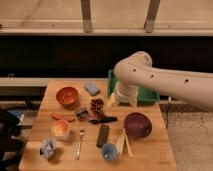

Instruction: Wipe purple bowl with sponge

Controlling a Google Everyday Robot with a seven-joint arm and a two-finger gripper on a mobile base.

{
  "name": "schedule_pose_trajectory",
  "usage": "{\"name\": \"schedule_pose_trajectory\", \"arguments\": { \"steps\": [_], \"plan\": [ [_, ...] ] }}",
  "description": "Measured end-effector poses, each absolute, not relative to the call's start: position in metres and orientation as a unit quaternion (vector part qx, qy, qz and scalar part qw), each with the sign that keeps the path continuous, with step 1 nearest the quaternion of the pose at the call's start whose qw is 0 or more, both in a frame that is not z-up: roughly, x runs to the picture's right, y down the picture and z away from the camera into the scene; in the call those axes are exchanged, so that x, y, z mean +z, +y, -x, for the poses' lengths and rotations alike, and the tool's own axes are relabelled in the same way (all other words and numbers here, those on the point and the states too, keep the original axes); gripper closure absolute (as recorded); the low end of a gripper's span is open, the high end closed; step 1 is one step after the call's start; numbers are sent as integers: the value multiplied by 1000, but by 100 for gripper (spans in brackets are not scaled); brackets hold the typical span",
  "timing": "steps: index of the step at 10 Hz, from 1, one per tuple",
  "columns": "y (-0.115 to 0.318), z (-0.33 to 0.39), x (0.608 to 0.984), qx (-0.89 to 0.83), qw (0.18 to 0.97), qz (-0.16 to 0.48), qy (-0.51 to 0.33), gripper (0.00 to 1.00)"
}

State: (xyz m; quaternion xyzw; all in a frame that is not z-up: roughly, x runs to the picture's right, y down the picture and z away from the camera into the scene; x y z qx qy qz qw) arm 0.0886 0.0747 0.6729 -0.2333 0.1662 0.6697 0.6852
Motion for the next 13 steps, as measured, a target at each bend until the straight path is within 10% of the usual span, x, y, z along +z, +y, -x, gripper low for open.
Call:
{"name": "schedule_pose_trajectory", "arguments": {
  "steps": [13],
  "plan": [
    [-48, 11, 750, 568, 789, 231, 46, 25]
  ]
}}
